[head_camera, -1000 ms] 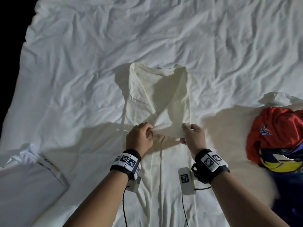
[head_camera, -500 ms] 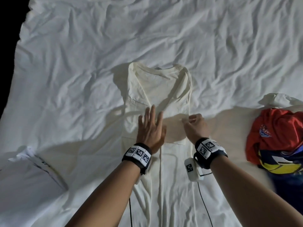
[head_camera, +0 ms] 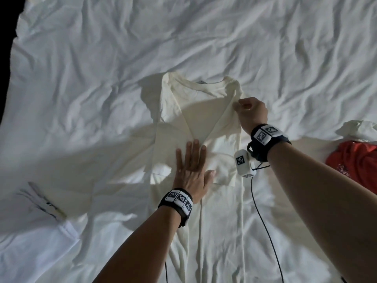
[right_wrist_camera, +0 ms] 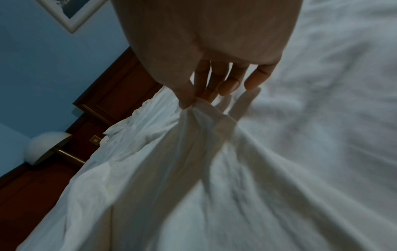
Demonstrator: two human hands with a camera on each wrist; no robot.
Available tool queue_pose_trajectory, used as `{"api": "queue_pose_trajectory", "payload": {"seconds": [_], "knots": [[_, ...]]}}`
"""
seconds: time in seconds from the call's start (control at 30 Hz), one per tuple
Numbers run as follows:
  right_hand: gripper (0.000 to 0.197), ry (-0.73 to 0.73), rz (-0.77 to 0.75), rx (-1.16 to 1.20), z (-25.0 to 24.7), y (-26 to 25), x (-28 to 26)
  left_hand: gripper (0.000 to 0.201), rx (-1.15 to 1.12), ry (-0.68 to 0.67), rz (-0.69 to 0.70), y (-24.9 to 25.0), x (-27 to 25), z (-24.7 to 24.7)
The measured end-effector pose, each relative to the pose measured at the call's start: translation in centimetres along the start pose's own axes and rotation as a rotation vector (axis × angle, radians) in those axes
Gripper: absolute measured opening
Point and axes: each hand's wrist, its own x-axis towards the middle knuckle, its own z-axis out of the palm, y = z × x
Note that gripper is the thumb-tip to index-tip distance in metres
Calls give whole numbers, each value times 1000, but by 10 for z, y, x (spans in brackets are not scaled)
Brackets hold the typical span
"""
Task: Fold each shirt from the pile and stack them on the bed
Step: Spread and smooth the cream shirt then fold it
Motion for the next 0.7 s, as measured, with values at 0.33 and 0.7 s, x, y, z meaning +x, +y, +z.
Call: {"api": "queue_pose_trajectory", "payload": {"seconds": [0.33, 0.7], "knots": [[8, -36, 45, 97, 19, -7, 46, 79, 15, -35, -58, 6, 1, 0], [68, -174, -430, -425, 30, 33, -123, 76, -71, 9, -27, -3, -5, -8]]}}
